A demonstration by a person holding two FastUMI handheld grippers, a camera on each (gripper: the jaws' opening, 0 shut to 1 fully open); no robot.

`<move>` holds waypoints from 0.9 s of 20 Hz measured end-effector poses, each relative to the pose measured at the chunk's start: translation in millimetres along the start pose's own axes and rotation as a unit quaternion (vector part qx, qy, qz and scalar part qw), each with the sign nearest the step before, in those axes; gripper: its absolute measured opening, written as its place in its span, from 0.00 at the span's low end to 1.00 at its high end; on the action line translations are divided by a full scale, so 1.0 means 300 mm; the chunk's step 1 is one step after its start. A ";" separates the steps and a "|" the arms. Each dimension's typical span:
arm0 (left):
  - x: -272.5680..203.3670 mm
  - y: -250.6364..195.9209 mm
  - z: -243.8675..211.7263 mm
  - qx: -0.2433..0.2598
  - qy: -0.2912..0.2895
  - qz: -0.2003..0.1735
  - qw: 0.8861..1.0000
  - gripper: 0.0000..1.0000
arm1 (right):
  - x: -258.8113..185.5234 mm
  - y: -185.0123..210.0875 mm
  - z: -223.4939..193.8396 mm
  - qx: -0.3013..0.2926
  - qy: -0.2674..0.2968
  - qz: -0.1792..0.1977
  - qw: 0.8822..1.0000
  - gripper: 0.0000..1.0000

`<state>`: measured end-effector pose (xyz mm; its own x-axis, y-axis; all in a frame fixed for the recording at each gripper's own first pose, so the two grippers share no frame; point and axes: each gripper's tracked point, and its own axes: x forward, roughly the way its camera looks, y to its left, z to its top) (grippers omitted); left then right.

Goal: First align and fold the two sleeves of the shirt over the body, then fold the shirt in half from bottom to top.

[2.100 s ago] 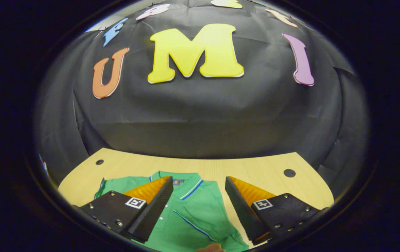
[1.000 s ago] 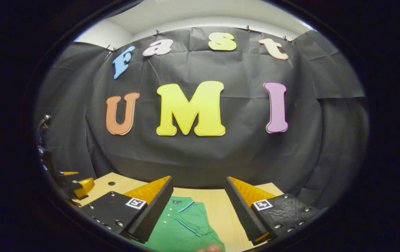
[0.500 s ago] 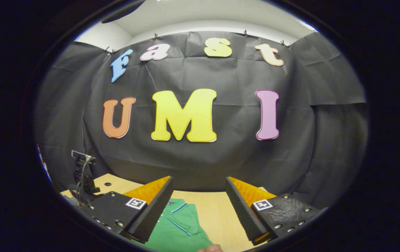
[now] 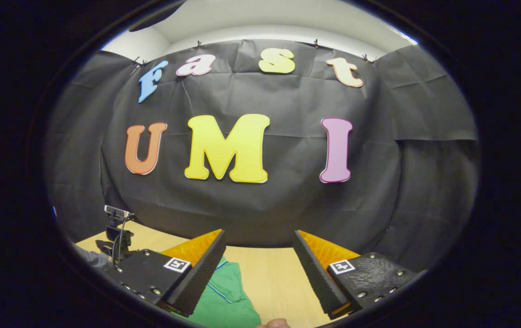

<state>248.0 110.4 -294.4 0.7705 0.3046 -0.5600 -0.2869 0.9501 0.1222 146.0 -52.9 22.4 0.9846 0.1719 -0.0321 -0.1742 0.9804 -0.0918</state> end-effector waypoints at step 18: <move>0.110 0.005 -0.052 -0.031 0.054 -0.014 0.998 0.26 | 0.003 -0.073 -0.066 -0.002 0.035 -0.008 0.999 0.95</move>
<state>264.0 121.0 -325.5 0.7140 0.2659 -0.6477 -0.3035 0.9512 0.0560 150.3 -76.2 4.8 0.9839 0.1480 -0.1006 -0.1578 0.9827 -0.0974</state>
